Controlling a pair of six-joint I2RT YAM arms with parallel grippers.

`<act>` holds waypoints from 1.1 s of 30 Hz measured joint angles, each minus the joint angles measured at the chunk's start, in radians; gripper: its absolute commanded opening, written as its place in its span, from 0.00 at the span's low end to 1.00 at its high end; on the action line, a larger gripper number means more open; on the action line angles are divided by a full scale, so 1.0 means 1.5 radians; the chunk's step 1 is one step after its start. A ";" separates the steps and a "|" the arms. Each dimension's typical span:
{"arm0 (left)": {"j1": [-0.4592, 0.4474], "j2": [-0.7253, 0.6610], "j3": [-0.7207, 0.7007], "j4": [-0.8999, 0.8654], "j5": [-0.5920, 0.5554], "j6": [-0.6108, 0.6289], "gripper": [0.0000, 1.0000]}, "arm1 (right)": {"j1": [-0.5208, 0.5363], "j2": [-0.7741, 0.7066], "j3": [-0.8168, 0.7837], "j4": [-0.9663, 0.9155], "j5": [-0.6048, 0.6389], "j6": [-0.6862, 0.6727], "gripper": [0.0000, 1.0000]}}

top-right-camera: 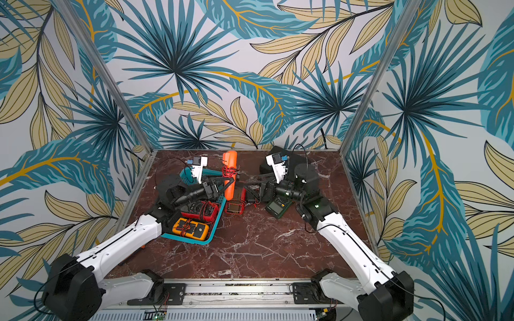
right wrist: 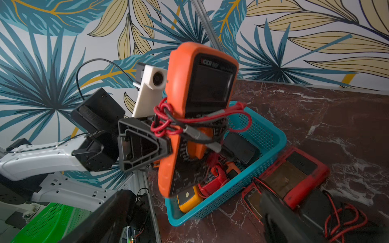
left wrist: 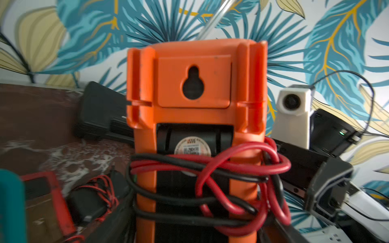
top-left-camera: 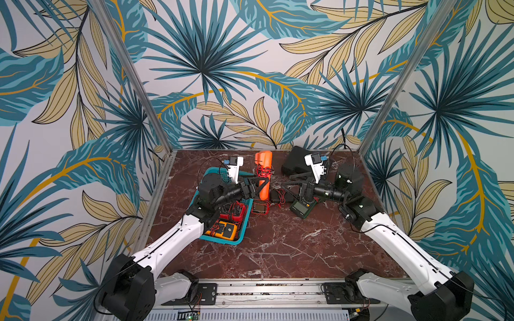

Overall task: Put the multimeter into the basket
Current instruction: Place the multimeter in the basket.

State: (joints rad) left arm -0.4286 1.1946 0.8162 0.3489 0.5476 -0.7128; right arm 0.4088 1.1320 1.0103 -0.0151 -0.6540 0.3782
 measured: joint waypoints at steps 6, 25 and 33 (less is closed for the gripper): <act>0.080 -0.016 0.098 -0.284 -0.013 0.236 0.00 | 0.001 -0.012 0.038 -0.113 0.120 -0.023 0.99; 0.176 0.267 0.446 -0.792 -0.142 1.062 0.00 | 0.001 -0.188 0.042 -0.368 0.580 0.005 0.99; 0.185 0.332 0.465 -0.843 -0.179 1.243 0.02 | 0.001 -0.206 0.042 -0.394 0.624 0.011 0.99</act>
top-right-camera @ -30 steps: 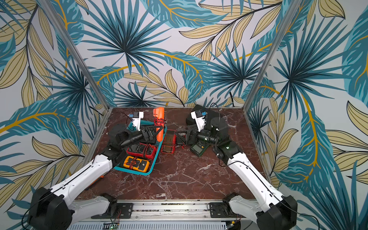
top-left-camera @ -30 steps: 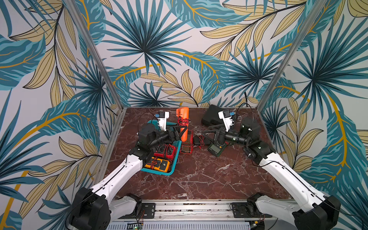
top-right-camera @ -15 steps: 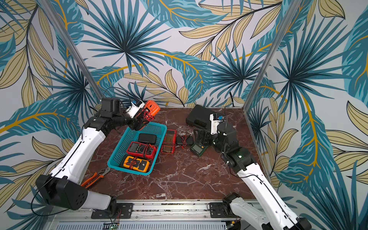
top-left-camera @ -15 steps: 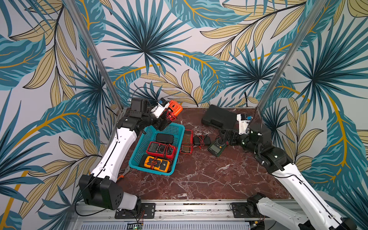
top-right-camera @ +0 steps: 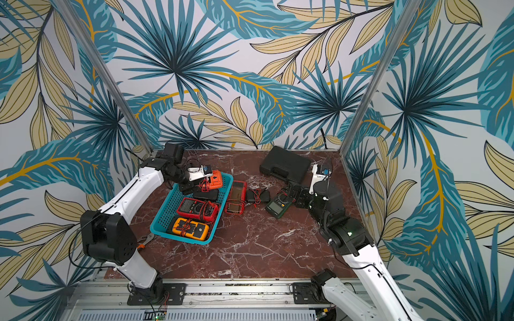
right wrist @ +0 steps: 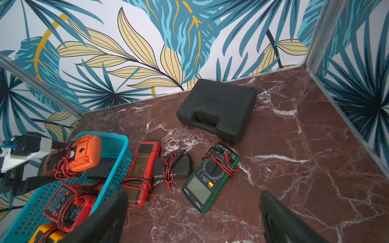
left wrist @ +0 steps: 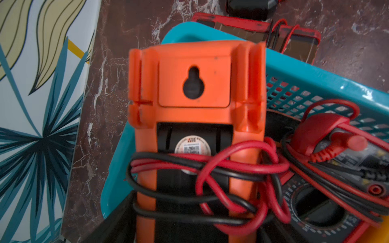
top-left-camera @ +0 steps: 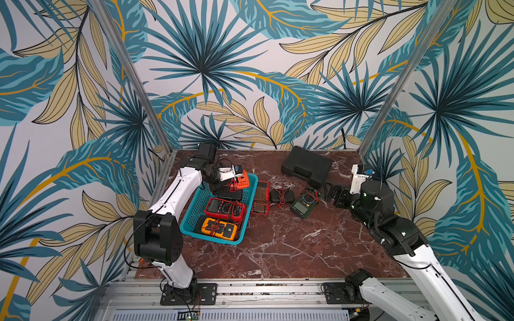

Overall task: Put the multimeter into the basket
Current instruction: Place the multimeter in the basket.

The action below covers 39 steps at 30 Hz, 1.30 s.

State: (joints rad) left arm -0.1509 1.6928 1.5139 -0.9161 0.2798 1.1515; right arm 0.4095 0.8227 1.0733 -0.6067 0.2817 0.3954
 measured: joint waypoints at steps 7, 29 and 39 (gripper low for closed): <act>0.002 0.057 0.030 -0.024 0.005 0.094 0.19 | 0.000 -0.015 0.000 -0.013 0.019 0.011 1.00; 0.005 0.142 0.054 -0.019 0.040 0.165 1.00 | 0.000 0.046 -0.012 -0.016 0.044 0.043 0.99; 0.006 0.022 0.054 0.005 0.041 0.108 1.00 | 0.000 0.183 -0.016 -0.053 0.064 0.092 0.99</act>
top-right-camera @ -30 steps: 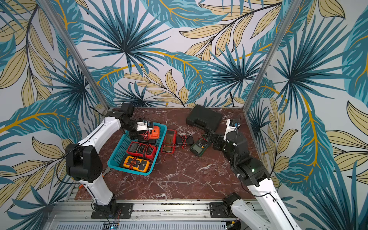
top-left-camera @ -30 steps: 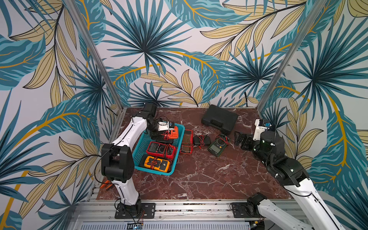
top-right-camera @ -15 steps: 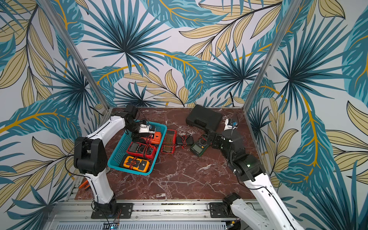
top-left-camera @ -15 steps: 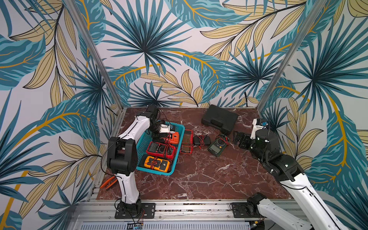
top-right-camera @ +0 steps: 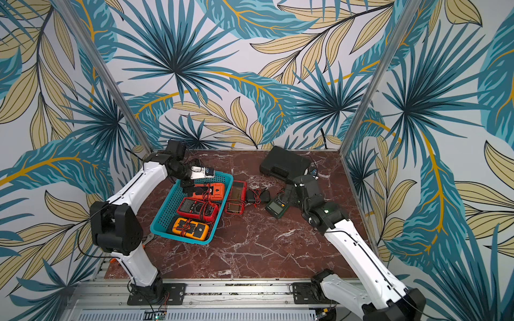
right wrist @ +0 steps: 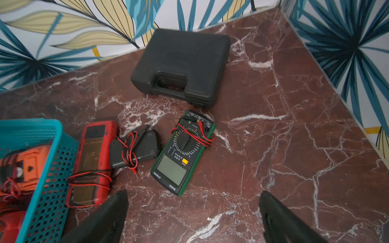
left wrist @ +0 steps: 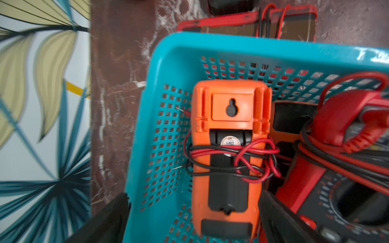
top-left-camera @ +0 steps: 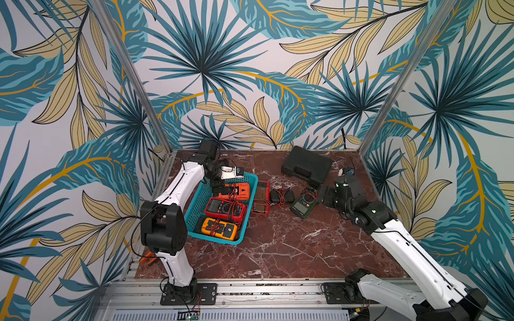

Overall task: Put the multimeter into the basket
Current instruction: Place the multimeter in the basket, then pick up the multimeter from the center of the board.

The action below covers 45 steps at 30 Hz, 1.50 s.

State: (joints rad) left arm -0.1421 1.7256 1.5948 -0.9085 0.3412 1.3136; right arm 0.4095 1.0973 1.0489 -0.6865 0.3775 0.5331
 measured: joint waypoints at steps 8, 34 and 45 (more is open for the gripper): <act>-0.001 -0.214 -0.072 0.147 0.050 -0.207 1.00 | 0.000 0.188 0.016 -0.012 0.000 0.044 0.99; -0.312 -0.586 -0.552 0.490 -0.253 -0.924 1.00 | 0.000 0.535 0.198 0.021 0.022 0.197 0.99; -0.314 -0.586 -0.571 0.505 -0.300 -0.936 1.00 | 0.000 0.551 0.197 0.018 0.042 0.217 0.99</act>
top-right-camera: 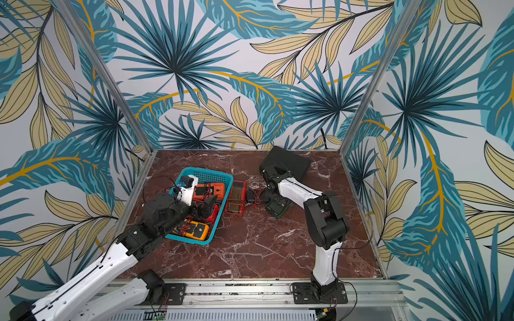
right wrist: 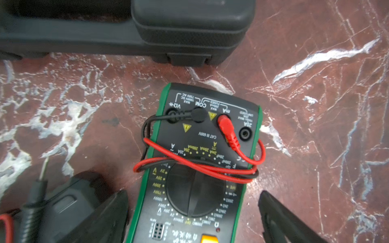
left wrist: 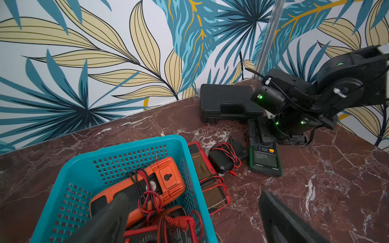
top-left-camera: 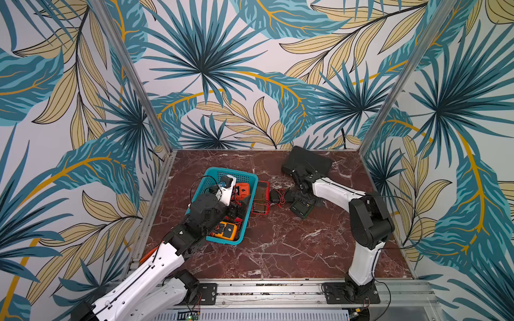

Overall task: Put the multimeter into the basket
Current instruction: Pick up the multimeter from the center of the board.

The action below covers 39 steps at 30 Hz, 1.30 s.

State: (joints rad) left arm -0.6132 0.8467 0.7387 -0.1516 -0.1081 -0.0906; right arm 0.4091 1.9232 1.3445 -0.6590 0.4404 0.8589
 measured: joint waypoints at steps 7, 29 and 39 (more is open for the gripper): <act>0.000 0.000 0.000 -0.002 -0.026 -0.010 1.00 | -0.004 0.027 -0.004 0.011 -0.011 0.001 1.00; -0.001 -0.031 -0.013 -0.036 -0.091 -0.065 1.00 | -0.017 0.013 -0.067 0.104 -0.067 0.007 0.72; -0.001 -0.044 -0.037 -0.037 -0.108 -0.082 1.00 | -0.016 -0.067 -0.108 0.061 -0.064 -0.056 0.32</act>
State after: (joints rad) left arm -0.6140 0.7811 0.6834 -0.2073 -0.2703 -0.2134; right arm 0.3851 1.8225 1.1820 -0.5674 0.3450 0.7750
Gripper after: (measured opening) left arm 0.999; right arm 0.883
